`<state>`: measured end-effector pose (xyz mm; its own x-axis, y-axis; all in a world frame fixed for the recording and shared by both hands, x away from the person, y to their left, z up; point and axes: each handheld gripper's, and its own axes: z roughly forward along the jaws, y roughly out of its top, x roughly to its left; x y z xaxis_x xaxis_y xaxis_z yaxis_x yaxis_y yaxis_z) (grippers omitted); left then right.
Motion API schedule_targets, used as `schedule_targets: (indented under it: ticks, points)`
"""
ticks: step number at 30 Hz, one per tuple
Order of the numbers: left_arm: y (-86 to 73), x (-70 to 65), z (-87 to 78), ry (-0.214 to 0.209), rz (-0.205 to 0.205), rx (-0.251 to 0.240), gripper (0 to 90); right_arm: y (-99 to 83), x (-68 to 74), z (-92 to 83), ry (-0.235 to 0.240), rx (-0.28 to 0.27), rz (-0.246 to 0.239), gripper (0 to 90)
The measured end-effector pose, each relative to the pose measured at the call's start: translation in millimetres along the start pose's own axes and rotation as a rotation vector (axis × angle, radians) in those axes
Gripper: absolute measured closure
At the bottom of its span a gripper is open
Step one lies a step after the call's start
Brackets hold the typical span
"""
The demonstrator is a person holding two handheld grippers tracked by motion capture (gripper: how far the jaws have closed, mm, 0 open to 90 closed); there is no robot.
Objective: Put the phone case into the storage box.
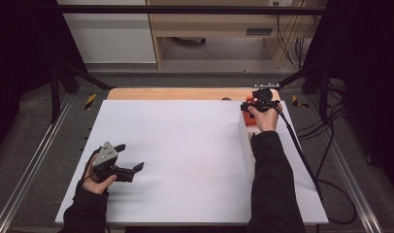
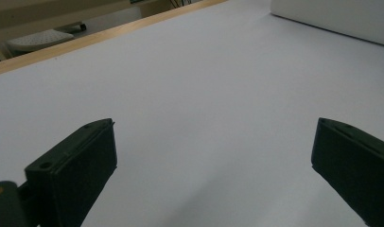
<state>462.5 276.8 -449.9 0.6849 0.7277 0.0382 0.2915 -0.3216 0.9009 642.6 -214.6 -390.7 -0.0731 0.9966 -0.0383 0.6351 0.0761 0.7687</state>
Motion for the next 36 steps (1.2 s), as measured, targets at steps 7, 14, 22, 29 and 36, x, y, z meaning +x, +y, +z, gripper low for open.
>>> schedule_targets:
  ticks: [7,14,22,29,36]
  points:
    - [0.0,-0.1,0.0,-0.001,0.000,0.000,0.5,1.4,-2.5,-2.2,0.031,-0.009,0.006,3.0]
    - [0.1,-0.4,0.1,-0.003,0.001,0.000,0.5,1.9,-4.1,-7.8,0.049,-0.029,-0.011,0.8]
    - [0.3,-0.9,0.5,-0.007,0.003,0.000,0.5,-0.7,-5.9,-19.7,0.073,-0.064,-0.025,0.6]
    - [0.7,-2.0,1.2,-0.017,0.003,-0.001,0.5,-6.9,-5.7,-43.7,0.124,-0.120,-0.045,0.6]
    - [0.5,-3.0,2.1,-0.026,0.007,0.002,0.5,-16.0,-4.1,-75.8,0.220,-0.207,-0.083,0.6]
